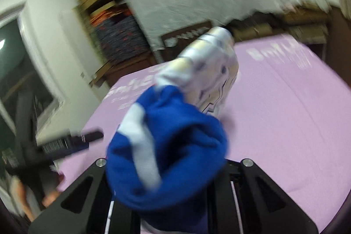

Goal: Fold large clothes

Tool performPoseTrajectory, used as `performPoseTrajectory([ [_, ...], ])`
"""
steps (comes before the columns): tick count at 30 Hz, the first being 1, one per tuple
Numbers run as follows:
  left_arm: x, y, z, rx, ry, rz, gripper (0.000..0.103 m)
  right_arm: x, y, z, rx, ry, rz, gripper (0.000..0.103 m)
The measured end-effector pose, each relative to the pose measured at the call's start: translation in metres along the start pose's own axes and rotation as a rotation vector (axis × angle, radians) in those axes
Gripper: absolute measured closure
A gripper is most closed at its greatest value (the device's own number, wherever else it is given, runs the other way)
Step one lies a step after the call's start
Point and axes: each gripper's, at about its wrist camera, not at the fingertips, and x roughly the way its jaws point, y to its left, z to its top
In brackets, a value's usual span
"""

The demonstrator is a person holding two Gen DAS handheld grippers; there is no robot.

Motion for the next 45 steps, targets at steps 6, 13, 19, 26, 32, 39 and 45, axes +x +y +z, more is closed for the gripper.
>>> performPoseTrajectory([
  [6,0.003,-0.006,0.000,0.028,0.047,-0.141,0.006,0.024,0.075,-0.027,-0.223,0.061,0.017,0.092],
  [13,0.052,0.025,-0.008,-0.070,0.171,-0.131,0.018,0.045,0.101,-0.053,-0.266,0.129,0.038,0.094],
  [19,0.011,0.033,0.001,0.004,0.037,-0.026,0.022,0.044,0.133,-0.044,-0.268,0.121,0.127,0.095],
  [26,0.041,0.068,-0.012,0.039,0.198,0.189,0.016,0.084,0.163,-0.071,-0.306,0.273,0.164,0.097],
  [32,0.050,0.079,-0.015,0.058,0.217,0.209,0.003,0.094,0.158,-0.075,-0.302,0.363,0.195,0.095],
  [39,0.023,0.077,-0.010,0.088,0.148,0.284,0.003,0.033,0.154,-0.069,-0.371,0.280,0.240,0.047],
  [45,-0.014,0.083,-0.012,0.050,0.080,0.295,0.003,-0.018,0.125,-0.057,-0.293,0.230,0.323,0.046],
])
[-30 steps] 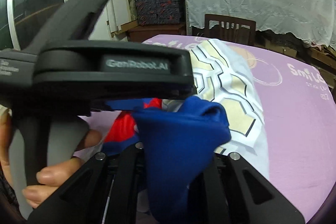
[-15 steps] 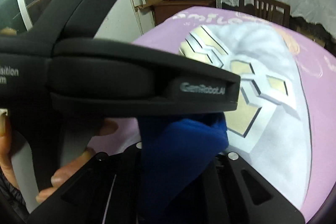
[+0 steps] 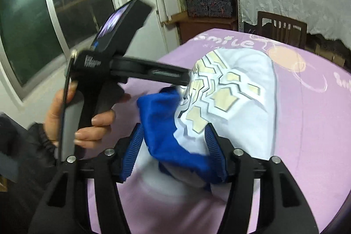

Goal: Fold large clothes

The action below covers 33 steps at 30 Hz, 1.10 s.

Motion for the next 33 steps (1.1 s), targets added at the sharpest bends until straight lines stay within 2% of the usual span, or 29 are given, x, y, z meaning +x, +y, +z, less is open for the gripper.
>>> performPoseTrajectory([
  [4,-0.007,0.001,-0.011,-0.006,0.001,-0.055,0.003,-0.023,-0.026,0.009,0.088,-0.061,0.036,0.047],
  [6,0.004,-0.004,-0.017,0.002,0.038,-0.059,0.003,-0.016,-0.047,0.019,0.131,-0.053,0.009,0.062],
  [8,0.018,-0.010,-0.022,0.013,0.081,-0.037,0.003,0.003,-0.066,0.024,0.180,-0.023,-0.011,0.072],
  [10,0.030,-0.020,-0.025,0.037,0.111,-0.021,0.003,0.016,-0.073,0.014,0.232,0.013,-0.023,0.082],
  [11,0.032,-0.025,-0.026,0.052,0.108,-0.004,0.003,0.021,-0.081,0.010,0.253,0.011,-0.021,0.090],
  [12,0.032,-0.028,-0.027,0.069,0.095,0.010,0.003,0.025,-0.087,0.008,0.266,0.010,-0.018,0.094],
  [14,0.033,-0.032,-0.029,0.079,0.082,0.016,0.003,0.026,-0.092,-0.002,0.289,0.015,-0.012,0.095],
  [18,0.041,-0.030,-0.034,0.064,0.088,0.004,0.003,0.027,-0.106,-0.021,0.355,-0.003,0.064,0.099],
  [23,0.038,-0.017,-0.031,-0.022,0.098,-0.068,0.003,0.027,-0.115,-0.019,0.379,-0.003,0.108,0.098],
  [25,0.023,-0.006,-0.029,-0.069,0.062,-0.116,0.004,0.020,-0.125,-0.020,0.432,-0.019,0.151,0.092],
  [26,0.016,-0.001,-0.029,-0.088,0.040,-0.140,0.004,0.010,-0.130,-0.020,0.468,-0.046,0.181,0.073],
  [27,0.009,0.004,-0.029,-0.108,0.021,-0.172,0.004,0.002,-0.134,-0.019,0.482,-0.070,0.180,0.044],
  [28,0.006,0.007,-0.029,-0.122,0.017,-0.198,0.004,-0.010,-0.134,-0.019,0.486,-0.103,0.150,0.029],
  [29,0.006,0.010,-0.030,-0.134,0.022,-0.224,0.004,-0.018,-0.137,-0.017,0.478,-0.136,0.123,0.019],
  [30,0.010,0.011,-0.032,-0.145,0.045,-0.260,0.004,-0.023,-0.141,-0.011,0.466,-0.148,0.119,0.019],
  [33,0.025,0.009,-0.034,-0.157,0.107,-0.308,0.004,-0.011,-0.152,-0.003,0.500,-0.085,0.149,0.019],
])
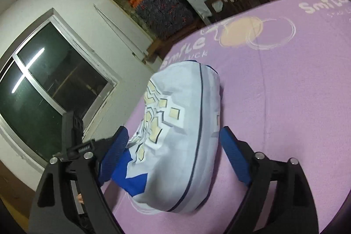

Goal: Fold large clothes

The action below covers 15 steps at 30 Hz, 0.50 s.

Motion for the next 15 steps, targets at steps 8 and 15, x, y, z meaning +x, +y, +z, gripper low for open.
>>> performPoseTrajectory([
  [8,0.018,-0.016,-0.004,0.044,0.034,-0.048,0.004,0.059,-0.016,0.003,0.037,0.154,-0.022,0.015],
  [15,0.034,-0.029,-0.005,0.064,0.044,-0.106,0.016,0.089,-0.020,0.001,0.032,0.198,0.008,0.013],
])
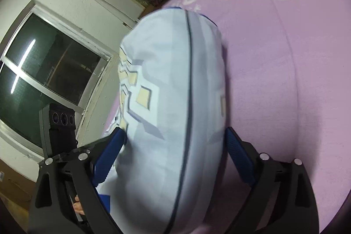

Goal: Fold large clothes

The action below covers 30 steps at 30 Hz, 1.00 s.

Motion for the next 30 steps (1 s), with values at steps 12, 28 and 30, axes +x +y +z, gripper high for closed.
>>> performPoseTrajectory([
  [12,0.006,-0.019,0.001,0.047,-0.016,-0.041,0.028,-0.003,-0.002,-0.008,0.035,-0.045,0.099,0.053],
  [28,-0.027,-0.200,-0.044,0.334,-0.067,-0.253,0.026,-0.210,0.008,-0.072,0.077,-0.317,0.124,0.059],
  [30,-0.024,-0.236,-0.057,0.391,-0.053,-0.282,0.026,-0.259,0.000,-0.094,0.095,-0.384,0.095,0.059],
])
